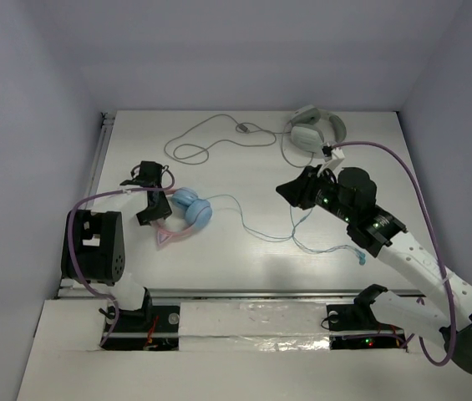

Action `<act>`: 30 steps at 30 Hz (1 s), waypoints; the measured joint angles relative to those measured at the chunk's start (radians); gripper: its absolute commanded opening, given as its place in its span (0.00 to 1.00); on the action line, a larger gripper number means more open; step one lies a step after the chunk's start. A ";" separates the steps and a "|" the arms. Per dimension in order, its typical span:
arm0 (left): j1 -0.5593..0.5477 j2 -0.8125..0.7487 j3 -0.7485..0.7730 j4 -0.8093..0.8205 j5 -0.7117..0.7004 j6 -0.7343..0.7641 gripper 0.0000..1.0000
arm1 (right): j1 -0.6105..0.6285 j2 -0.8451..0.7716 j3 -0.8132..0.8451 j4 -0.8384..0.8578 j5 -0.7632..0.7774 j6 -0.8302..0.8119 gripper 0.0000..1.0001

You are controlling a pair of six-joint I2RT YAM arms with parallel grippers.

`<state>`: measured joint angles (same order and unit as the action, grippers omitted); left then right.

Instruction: Wrap the headphones

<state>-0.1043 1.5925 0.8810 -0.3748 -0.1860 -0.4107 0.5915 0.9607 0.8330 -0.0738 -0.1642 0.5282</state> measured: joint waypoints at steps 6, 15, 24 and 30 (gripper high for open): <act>0.000 0.007 -0.002 0.027 0.025 0.007 0.25 | 0.000 0.003 0.000 0.008 0.000 0.001 0.34; -0.001 0.007 -0.001 0.058 0.063 0.037 0.00 | 0.000 0.004 -0.002 0.037 0.015 -0.002 0.00; -0.010 -0.188 0.132 -0.134 0.250 0.084 0.00 | 0.000 0.159 -0.012 0.060 0.005 -0.042 0.42; -0.012 -0.334 0.349 -0.122 0.399 0.091 0.00 | 0.000 0.186 -0.012 0.087 -0.040 -0.109 0.76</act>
<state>-0.1165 1.2587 1.2297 -0.4969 0.2131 -0.3195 0.5915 1.1469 0.8211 0.0128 -0.2047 0.4191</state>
